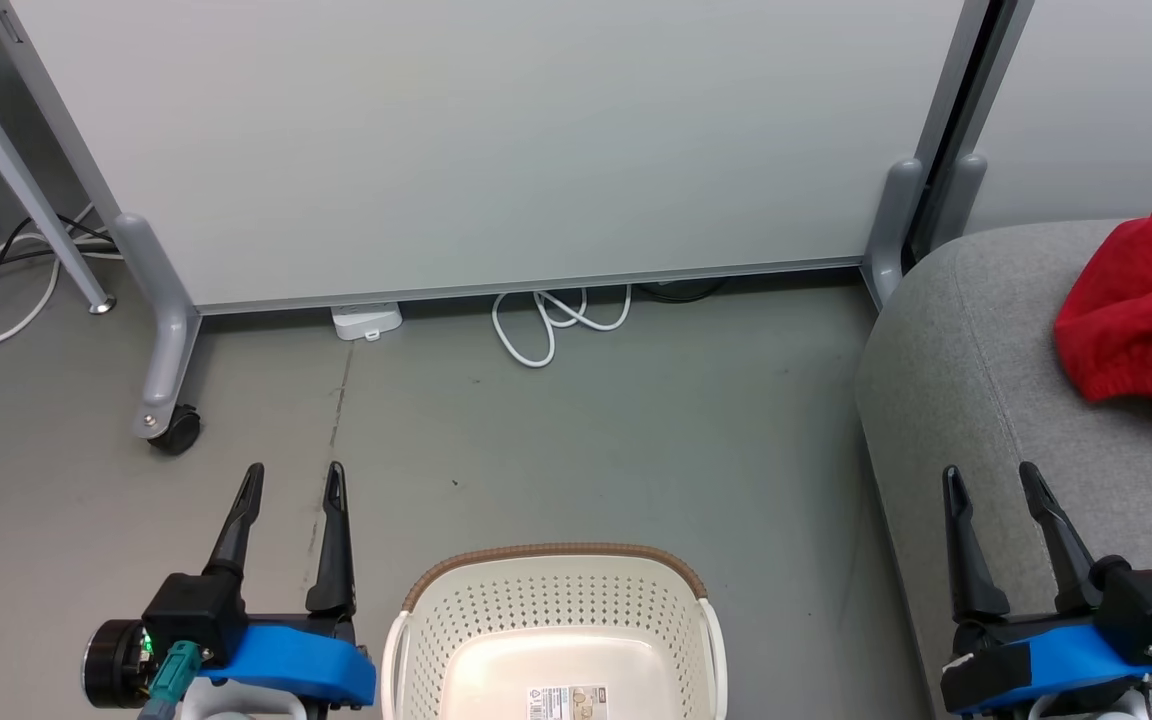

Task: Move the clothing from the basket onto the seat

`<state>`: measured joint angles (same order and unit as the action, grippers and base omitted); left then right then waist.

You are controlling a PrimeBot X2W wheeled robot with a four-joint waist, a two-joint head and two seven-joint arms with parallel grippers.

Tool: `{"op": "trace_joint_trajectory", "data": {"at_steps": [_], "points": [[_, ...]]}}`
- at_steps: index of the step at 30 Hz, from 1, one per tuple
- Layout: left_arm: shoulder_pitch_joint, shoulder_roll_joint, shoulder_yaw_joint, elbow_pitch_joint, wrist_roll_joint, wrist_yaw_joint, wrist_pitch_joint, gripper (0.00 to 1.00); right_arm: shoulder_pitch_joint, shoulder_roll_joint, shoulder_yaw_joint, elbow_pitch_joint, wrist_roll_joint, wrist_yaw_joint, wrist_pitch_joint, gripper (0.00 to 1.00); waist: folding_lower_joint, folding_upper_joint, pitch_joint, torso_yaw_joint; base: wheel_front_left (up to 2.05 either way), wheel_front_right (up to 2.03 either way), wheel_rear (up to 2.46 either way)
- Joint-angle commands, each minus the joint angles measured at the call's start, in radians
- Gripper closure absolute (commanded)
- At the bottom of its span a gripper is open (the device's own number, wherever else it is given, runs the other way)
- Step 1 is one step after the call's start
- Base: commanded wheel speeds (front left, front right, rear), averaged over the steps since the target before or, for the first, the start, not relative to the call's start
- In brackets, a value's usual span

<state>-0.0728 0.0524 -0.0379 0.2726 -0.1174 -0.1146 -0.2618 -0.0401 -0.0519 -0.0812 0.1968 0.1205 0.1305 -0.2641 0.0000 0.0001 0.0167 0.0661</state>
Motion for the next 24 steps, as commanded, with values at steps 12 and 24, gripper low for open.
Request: {"op": "trace_joint_trajectory", "data": {"at_steps": [12,24], "points": [[-0.009,-0.002,0.001,0.039,0.008,-0.006,-0.005,0.0,0.008,0.002,0.012,0.012,0.014,0.001,0.0,0.0,0.0,-0.0001,-0.006,0.0,0.0,0.0,0.0],[0.043,-0.002,-0.001,0.098,-0.01,-0.001,0.011,1.0,0.013,0.003,0.01,0.07,0.027,0.0,0.01,1.0,0.0001,-0.0001,-0.005,0.0,0.0,0.0,0.0]]}}
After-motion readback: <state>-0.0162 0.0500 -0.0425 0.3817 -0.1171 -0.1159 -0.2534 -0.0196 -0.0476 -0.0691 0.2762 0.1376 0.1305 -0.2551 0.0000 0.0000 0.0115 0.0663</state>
